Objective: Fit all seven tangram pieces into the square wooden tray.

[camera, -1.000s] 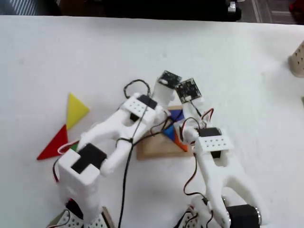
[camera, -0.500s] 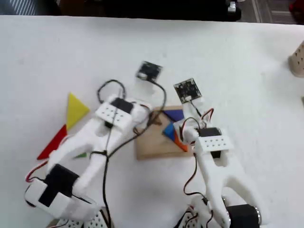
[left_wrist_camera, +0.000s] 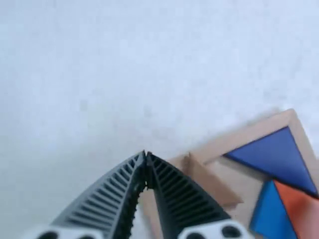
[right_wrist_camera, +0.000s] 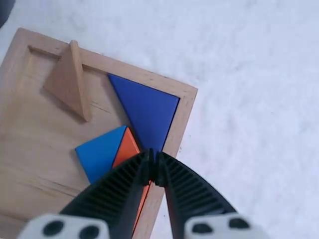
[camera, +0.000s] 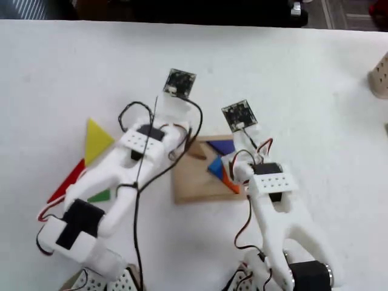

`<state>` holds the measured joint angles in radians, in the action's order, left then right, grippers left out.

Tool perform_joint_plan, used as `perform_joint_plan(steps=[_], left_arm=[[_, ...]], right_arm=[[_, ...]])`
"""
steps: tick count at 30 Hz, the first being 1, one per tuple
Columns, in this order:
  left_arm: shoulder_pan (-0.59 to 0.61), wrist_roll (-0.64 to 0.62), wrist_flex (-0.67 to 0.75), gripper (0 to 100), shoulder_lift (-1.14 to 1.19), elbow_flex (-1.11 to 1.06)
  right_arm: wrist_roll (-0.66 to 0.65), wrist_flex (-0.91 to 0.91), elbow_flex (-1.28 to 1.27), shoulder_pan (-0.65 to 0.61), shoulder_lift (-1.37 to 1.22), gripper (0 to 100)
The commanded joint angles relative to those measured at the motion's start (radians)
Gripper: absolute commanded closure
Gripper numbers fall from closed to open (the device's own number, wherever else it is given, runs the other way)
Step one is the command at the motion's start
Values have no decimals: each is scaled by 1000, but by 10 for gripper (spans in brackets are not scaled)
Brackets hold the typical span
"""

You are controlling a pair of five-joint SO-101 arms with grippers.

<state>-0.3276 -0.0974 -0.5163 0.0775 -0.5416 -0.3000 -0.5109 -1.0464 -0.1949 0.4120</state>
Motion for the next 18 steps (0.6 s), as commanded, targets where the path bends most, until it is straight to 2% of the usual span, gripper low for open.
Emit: perform_joint_plan(steps=[1,6,11,15,18], left_arm=[[-21,2,112,977,84,160],[-25,6,114,977,240,316],[-50,28,86,977,260,358],[-94,232,-38,977,220,358],[-104,356,-68,977,205,358]], right_arm=[[-9,22,12,16,33,981],[-9,22,23,39,33,981],[-9,25,26,48,33,981],[-9,51,32,64,33,981],[-9,51,34,73,33,981]])
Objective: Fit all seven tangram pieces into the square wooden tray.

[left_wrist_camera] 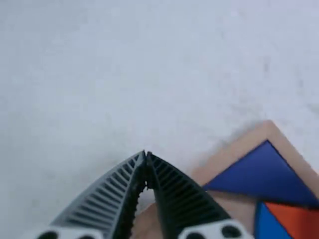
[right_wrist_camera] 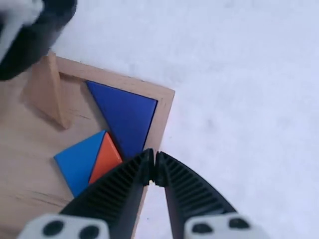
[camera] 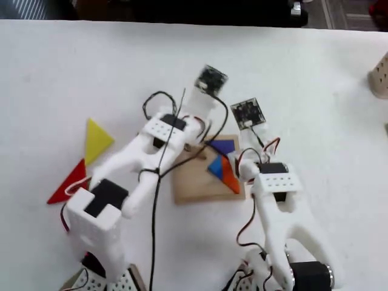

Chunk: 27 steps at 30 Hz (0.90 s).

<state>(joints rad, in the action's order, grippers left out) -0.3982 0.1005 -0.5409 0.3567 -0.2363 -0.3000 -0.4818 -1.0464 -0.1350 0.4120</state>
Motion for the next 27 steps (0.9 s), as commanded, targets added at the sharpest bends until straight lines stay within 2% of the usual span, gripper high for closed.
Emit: perform_joint_plan(steps=[1,20,27], left_arm=[[-30,178,-40,977,-74,52],[-22,190,-29,977,68,114],[33,186,-189,977,65,133]], right_arm=[[-9,21,34,13,33,981],[-9,19,29,7,33,981],[-9,16,29,7,33,981]])
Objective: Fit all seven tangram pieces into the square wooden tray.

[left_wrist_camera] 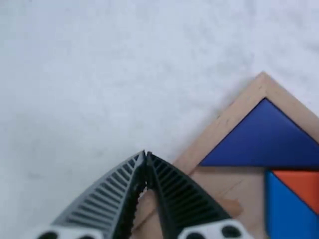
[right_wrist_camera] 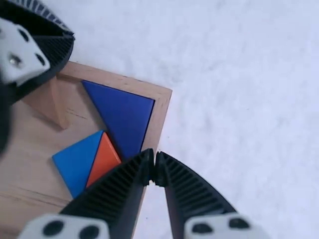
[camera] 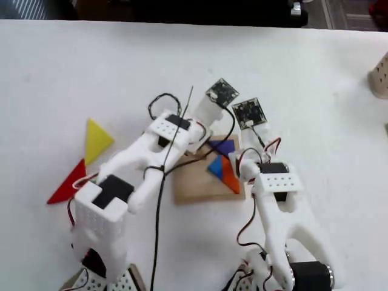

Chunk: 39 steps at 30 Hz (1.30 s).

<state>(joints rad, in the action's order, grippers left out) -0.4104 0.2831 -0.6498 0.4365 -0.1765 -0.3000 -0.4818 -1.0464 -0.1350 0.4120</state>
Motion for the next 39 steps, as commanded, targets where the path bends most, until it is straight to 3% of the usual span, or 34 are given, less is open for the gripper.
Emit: perform_joint_plan(steps=[1,5,17,21,30,34,39], left_arm=[[56,3,-112,977,-13,81],[84,9,-210,977,-13,86],[90,-14,-221,978,-68,101],[44,-52,-215,978,-154,-3],[-101,38,-187,977,-242,-192],[-97,35,-150,977,-159,-150],[-67,35,-222,977,-84,-29]], right_arm=[[-9,16,29,7,33,981],[-9,16,29,7,33,981],[-9,16,29,7,33,981],[-9,16,29,7,31,981],[-8,15,29,8,31,981],[-8,15,29,12,31,981],[-8,15,29,12,31,981]])
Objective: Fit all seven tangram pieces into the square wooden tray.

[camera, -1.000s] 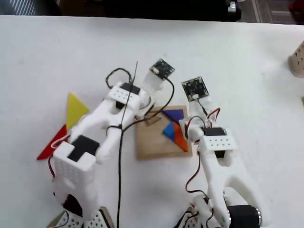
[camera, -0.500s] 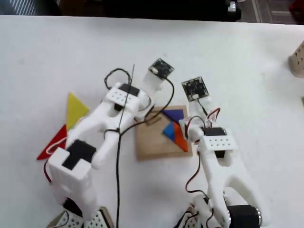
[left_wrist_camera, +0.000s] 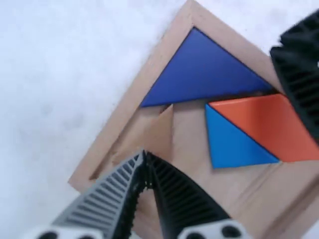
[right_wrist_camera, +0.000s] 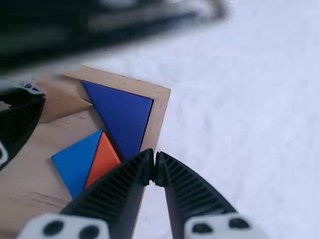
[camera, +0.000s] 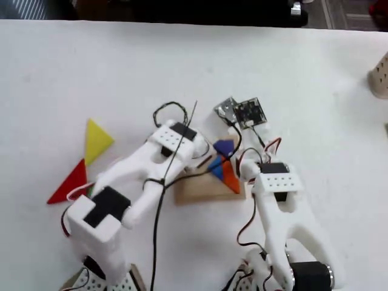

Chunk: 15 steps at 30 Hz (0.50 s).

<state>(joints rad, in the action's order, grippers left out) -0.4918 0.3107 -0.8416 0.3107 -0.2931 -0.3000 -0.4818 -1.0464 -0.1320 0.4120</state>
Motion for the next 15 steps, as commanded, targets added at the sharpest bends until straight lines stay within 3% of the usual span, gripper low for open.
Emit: perform_joint_plan(steps=[1,7,15], left_arm=[[30,8,-32,977,50,100],[102,8,-29,977,58,120],[90,8,-29,978,31,118]], right_arm=[[-8,15,29,8,31,981],[-8,15,29,7,31,981],[-8,15,31,4,33,981]])
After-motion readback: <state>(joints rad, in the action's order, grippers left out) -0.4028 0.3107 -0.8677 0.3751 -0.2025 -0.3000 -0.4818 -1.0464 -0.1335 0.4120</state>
